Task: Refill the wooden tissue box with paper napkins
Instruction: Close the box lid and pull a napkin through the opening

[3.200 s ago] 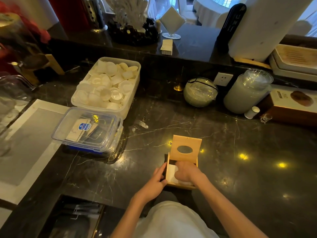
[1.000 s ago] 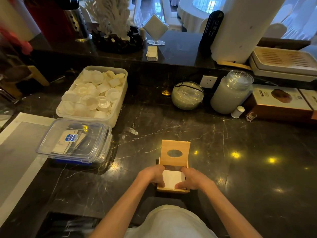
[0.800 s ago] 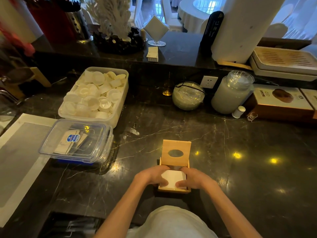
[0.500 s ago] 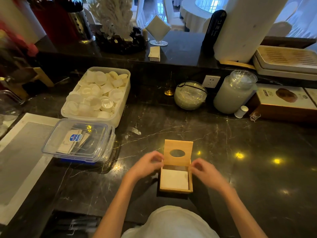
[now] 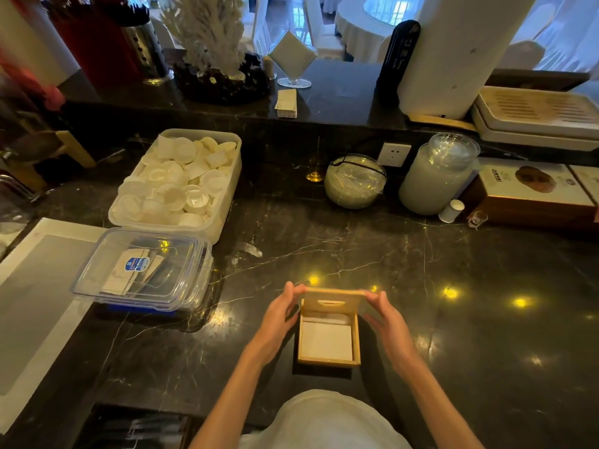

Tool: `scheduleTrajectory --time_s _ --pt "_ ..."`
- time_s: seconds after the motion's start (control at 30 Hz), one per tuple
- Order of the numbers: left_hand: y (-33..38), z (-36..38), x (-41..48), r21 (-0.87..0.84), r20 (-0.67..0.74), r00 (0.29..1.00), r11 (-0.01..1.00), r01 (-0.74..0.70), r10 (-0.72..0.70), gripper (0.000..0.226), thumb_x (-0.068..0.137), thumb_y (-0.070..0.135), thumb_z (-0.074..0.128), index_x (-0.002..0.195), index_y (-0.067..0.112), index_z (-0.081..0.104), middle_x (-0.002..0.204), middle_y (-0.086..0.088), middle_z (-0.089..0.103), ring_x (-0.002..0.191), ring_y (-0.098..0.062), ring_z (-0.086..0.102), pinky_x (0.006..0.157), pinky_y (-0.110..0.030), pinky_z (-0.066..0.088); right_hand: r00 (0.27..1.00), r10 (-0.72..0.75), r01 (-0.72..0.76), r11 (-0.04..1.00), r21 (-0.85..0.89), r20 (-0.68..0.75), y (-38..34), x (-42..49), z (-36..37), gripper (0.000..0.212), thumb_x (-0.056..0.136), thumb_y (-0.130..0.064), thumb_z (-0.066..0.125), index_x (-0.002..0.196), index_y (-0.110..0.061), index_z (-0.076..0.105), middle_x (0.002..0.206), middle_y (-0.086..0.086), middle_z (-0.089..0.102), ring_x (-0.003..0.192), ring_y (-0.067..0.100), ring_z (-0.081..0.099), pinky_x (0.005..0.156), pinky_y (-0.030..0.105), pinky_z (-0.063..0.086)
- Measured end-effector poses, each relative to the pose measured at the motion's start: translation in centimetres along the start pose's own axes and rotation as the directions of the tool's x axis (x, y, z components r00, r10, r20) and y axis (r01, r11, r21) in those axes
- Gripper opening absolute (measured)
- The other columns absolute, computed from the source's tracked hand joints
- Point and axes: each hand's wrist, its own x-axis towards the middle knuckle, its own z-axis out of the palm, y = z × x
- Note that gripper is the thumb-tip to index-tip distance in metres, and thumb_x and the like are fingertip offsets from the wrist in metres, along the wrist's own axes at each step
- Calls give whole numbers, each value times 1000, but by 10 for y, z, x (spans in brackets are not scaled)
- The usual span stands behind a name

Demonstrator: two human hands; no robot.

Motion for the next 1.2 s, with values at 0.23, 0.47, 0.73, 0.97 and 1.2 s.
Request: scheduleTrajectory --time_s 0.23,0.47,0.73,0.97,1.2 --pt "-44 10 -10 254 25 999 966 -40 35 14 93 17 62 103 26 65 155 15 23 144 -15 25 118 -43 26 994 -101 107 866 -489 39 40 -26 2 28 95 -42 53 76 -36 73 146 -14 34 141 2 10 114 41 12" --pt "-54 7 -5 322 26 996 943 -85 81 20 91 17 63 102 34 61 154 13 29 145 -14 26 118 -51 26 926 -351 310 490 -814 142 37 -16 20 16 93 -35 59 97 -32 74 156 -7 29 148 13 -1 116 42 9" --pt "-56 8 -7 323 48 992 938 -126 117 17 88 34 63 104 37 60 156 13 27 145 -13 26 119 -52 24 915 -323 288 102 -952 243 41 -1 55 18 93 -36 58 90 -32 75 161 7 24 149 38 1 116 56 3" --pt "-58 9 -9 330 41 991 934 -137 131 16 92 29 61 107 35 60 157 13 25 146 -11 24 120 -48 23 915 -322 273 48 -961 244 41 -6 55 7 88 -30 67 90 -27 74 157 10 32 148 39 8 116 58 12" --pt "-55 11 -12 318 39 990 938 -138 133 15 94 26 60 107 33 60 157 15 24 145 -7 22 117 -34 20 905 -359 260 41 -965 229 41 -11 56 9 86 -27 71 93 -23 75 150 11 44 147 36 18 115 52 21"
